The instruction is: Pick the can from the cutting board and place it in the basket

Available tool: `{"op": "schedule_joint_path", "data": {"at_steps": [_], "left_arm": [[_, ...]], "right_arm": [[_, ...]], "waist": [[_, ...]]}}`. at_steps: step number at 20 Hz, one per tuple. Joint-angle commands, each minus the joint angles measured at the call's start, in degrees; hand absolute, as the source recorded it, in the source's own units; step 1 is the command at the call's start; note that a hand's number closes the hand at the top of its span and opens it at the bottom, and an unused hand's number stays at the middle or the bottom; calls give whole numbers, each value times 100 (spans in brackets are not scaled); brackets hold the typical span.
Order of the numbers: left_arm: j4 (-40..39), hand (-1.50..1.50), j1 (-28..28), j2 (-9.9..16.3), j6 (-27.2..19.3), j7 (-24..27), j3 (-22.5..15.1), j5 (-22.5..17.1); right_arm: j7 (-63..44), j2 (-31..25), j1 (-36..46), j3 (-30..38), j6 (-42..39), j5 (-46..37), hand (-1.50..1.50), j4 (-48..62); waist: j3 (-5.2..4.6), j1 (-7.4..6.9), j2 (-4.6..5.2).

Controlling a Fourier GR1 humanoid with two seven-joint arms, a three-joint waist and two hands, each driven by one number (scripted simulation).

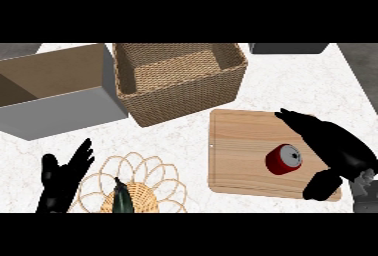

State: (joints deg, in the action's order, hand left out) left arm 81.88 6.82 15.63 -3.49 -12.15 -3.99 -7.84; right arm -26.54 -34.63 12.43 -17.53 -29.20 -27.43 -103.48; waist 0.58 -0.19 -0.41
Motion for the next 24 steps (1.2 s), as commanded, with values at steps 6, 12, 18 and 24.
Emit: {"op": "schedule_joint_path", "data": {"at_steps": [6,12,18,24], "left_arm": [[-256,0,7,-238,17,-171,42,90],[-1,0,183,-113,208,-326,31,118],[-510,0,-88,-342,77,-76,93,396],[-24,0,120,-351,132,-327,265,286]], "right_arm": [[-131,694,219,-270,-105,-655,-150,293],[404,523,198,-309,-131,-1113,-150,1268],[613,725,41,-90,-142,-1272,-150,1184],[899,704,-455,40,80,-1588,-150,929]], "waist": [[-60,-3,41],[-57,-27,48],[-59,21,44],[-58,27,35]]}}
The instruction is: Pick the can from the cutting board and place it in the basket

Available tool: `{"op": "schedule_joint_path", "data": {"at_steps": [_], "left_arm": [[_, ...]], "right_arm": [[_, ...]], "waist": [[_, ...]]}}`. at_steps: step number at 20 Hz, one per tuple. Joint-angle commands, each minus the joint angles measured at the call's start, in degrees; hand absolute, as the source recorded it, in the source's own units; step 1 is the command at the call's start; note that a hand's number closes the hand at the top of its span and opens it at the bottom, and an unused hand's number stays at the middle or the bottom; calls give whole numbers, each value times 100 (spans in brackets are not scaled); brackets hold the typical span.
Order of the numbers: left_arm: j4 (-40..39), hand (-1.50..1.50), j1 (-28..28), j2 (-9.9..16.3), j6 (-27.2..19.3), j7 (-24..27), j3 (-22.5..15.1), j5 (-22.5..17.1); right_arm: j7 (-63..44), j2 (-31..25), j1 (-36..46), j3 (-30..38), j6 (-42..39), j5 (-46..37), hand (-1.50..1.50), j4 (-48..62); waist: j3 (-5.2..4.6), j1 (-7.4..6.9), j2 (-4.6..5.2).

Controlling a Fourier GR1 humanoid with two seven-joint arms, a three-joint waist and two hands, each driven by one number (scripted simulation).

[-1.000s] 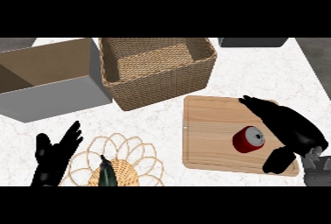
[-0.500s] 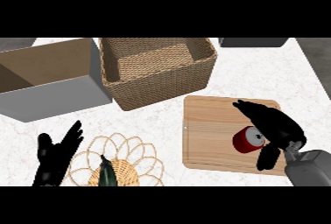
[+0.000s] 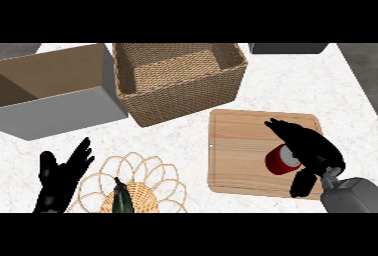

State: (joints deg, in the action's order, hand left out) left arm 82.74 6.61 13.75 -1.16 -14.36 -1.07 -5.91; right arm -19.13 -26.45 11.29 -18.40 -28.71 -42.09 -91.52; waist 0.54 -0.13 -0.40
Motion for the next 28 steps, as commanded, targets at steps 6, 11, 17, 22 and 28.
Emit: {"op": "schedule_joint_path", "data": {"at_steps": [6,11,17,22,28], "left_arm": [[-429,0,79,-141,126,89,32,119],[-272,0,37,-66,145,-146,160,60],[-163,0,72,-236,62,-162,60,308],[-55,0,131,-114,259,-190,88,160],[-175,0,-128,-270,345,-166,-204,260]], "right_arm": [[545,-3,-106,168,105,-321,150,270],[1250,-80,-14,-280,955,-1162,150,796],[1220,223,79,-143,859,-1422,150,825],[-514,2061,425,-1581,624,-2166,150,282],[-1883,2617,971,-2955,1263,-2011,150,567]], "waist": [[-55,14,41],[-53,-6,45],[-54,3,41],[-66,-171,31],[-64,-558,94]]}}
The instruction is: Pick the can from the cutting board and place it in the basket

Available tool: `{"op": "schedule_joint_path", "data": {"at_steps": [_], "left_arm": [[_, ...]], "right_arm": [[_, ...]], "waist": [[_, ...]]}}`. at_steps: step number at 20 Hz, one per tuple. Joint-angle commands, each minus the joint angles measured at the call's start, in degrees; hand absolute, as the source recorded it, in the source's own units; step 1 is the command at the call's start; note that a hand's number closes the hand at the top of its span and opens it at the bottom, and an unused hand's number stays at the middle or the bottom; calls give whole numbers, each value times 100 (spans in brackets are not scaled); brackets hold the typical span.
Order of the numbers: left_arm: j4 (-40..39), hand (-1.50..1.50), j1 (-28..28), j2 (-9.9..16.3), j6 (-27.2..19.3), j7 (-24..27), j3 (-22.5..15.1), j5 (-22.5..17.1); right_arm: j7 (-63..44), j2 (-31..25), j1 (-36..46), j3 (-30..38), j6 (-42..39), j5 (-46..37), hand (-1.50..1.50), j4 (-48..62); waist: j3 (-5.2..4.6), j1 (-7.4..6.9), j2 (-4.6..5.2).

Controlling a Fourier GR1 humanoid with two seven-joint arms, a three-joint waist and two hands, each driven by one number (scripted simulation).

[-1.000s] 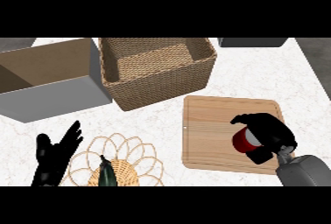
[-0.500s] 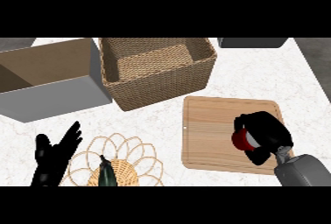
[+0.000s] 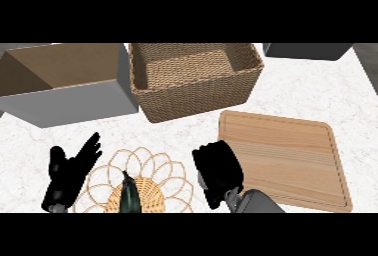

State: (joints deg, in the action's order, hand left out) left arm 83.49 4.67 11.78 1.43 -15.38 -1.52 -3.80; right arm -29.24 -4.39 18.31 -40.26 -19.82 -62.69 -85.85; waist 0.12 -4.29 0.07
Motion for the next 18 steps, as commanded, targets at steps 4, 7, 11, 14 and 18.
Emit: {"op": "schedule_joint_path", "data": {"at_steps": [4,7,11,14,18], "left_arm": [[-161,0,-131,-104,-44,-306,-175,106],[-179,0,22,-65,36,-226,-135,42],[-278,0,-51,-100,-47,-215,-171,150],[-216,0,35,-52,-10,-193,-133,120],[-448,0,-71,-101,-93,-145,-67,152]], "right_arm": [[-1484,428,459,-816,1608,890,150,-394],[-1485,434,294,-620,2882,1590,150,-1099],[-2198,437,1226,-875,3988,1520,150,-1353],[-2967,438,2019,-711,4563,1596,150,-1265],[-4052,438,3329,-405,4476,1571,150,-962]], "waist": [[10,-147,64],[30,-190,65],[-14,-138,5],[-26,-111,-13],[-42,45,-26]]}}
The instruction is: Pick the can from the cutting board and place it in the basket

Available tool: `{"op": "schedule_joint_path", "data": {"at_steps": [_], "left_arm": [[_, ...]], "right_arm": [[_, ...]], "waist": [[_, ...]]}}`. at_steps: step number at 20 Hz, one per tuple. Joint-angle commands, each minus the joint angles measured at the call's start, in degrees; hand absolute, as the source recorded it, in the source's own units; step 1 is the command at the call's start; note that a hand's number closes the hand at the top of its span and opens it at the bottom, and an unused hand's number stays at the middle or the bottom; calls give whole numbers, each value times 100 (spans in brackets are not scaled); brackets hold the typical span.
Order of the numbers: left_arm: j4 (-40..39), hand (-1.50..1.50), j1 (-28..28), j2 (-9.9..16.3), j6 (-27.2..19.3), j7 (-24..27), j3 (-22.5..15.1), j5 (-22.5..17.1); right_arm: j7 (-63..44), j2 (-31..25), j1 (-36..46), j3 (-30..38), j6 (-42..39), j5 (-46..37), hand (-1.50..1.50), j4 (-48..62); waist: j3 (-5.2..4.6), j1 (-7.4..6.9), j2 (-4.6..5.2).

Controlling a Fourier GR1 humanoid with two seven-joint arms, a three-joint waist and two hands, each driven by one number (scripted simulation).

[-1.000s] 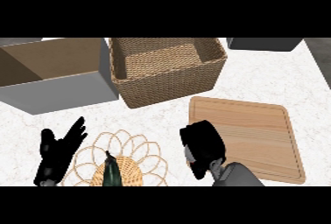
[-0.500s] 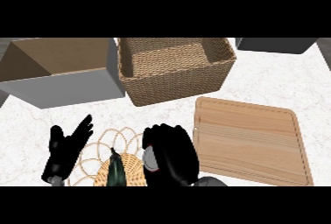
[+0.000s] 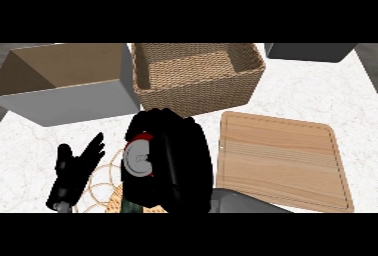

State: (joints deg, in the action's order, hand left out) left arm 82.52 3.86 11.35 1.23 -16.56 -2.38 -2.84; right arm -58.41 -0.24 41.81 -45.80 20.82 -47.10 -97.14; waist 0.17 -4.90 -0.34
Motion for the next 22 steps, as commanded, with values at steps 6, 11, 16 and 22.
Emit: {"op": "schedule_joint_path", "data": {"at_steps": [6,11,16,22], "left_arm": [[-182,0,66,-63,-60,-104,18,25],[-245,0,41,-92,-84,-81,67,18],[-258,0,223,-140,-130,136,68,98],[40,0,167,29,-82,-225,221,15]], "right_arm": [[-1441,22,2538,1166,373,511,150,1064],[-1483,22,3397,1513,446,787,150,2100],[-720,22,3939,2085,300,1243,150,3302],[177,23,4194,2221,556,1615,150,4563]], "waist": [[-40,102,39],[-39,180,61],[-32,249,78],[-27,264,87]]}}
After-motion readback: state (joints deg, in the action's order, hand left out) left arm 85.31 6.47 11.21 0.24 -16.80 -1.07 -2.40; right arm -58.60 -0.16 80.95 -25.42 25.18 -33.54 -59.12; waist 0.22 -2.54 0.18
